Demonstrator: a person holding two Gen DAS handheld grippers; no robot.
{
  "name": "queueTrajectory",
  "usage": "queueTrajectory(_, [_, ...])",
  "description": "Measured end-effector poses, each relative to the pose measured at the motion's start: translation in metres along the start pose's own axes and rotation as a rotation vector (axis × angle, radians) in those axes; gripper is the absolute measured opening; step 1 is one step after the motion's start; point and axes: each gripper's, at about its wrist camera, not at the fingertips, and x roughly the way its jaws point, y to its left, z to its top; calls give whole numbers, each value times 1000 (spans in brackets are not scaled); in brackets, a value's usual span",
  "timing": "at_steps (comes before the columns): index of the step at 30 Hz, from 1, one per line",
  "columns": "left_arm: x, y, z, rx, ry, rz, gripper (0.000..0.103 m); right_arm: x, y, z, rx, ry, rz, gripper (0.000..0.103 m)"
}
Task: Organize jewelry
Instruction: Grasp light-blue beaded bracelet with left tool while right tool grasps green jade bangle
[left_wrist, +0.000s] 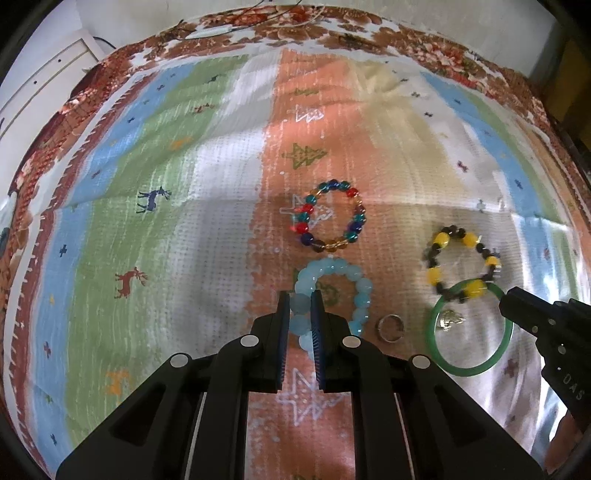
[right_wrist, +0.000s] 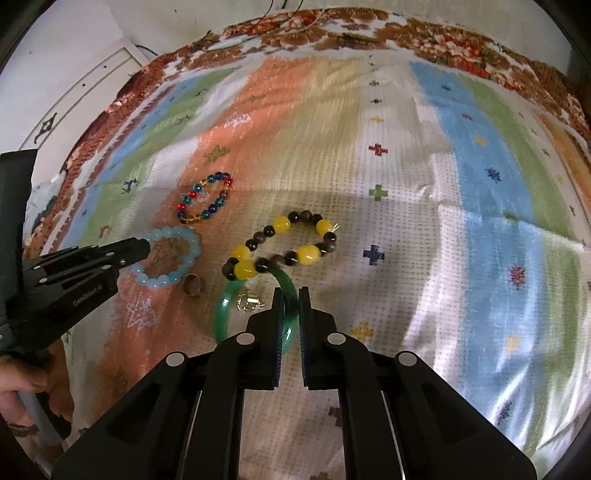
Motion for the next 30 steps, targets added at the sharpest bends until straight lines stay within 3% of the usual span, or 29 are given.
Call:
queueTrajectory(8, [-15,-4,-3,8,-28,-23,11,-18,-3,0,16,-37,23,9])
queueTrajectory(10, [-16,-4,-4,8,-30,-21,11,-19,-3,-1,10,-43,14,1])
queueTrajectory(17, [-25,-3,-6,-2,-46,-28,11,-35,1,-2,-9,-91,3,1])
queueTrajectory(30, [-27,-3,-13,2,-41,-25,11,-14,-17,-9,75,16,-5,1])
